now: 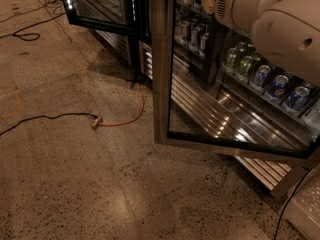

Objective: Close right fridge door

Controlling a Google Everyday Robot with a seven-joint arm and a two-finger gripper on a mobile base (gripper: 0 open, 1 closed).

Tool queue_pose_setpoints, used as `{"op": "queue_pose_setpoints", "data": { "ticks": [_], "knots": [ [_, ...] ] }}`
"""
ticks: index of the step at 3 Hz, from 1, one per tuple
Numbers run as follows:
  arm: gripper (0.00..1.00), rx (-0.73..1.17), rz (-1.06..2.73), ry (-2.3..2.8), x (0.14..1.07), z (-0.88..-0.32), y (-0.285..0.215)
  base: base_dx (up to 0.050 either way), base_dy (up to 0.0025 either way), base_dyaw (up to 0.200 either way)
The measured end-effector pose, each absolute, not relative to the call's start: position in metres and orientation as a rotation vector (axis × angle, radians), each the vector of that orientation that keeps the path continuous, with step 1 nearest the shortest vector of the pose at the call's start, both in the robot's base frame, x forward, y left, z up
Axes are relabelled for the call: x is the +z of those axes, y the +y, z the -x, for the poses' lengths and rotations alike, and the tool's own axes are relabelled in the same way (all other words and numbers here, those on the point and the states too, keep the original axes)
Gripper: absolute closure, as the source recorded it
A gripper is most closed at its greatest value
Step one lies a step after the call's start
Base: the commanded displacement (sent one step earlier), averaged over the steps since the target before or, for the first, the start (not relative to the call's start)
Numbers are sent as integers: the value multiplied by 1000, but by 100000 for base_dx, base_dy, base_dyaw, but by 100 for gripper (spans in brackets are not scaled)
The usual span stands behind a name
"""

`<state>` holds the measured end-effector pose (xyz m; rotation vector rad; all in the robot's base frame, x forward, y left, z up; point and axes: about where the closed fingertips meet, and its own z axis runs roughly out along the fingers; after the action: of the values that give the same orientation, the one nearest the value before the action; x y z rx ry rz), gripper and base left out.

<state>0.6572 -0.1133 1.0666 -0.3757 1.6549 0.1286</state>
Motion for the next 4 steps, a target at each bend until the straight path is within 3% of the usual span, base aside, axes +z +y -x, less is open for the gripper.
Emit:
{"op": "queue_pose_setpoints", "data": {
  "ticks": [1, 3, 4],
  "knots": [
    [100, 129, 376, 1655, 1067, -657, -113, 0, 0, 0],
    [58, 129, 376, 1655, 1067, -657, -113, 0, 0, 0],
    [0, 129, 376, 1655, 1067, -657, -113, 3989, -239, -12013]
  ]
}}
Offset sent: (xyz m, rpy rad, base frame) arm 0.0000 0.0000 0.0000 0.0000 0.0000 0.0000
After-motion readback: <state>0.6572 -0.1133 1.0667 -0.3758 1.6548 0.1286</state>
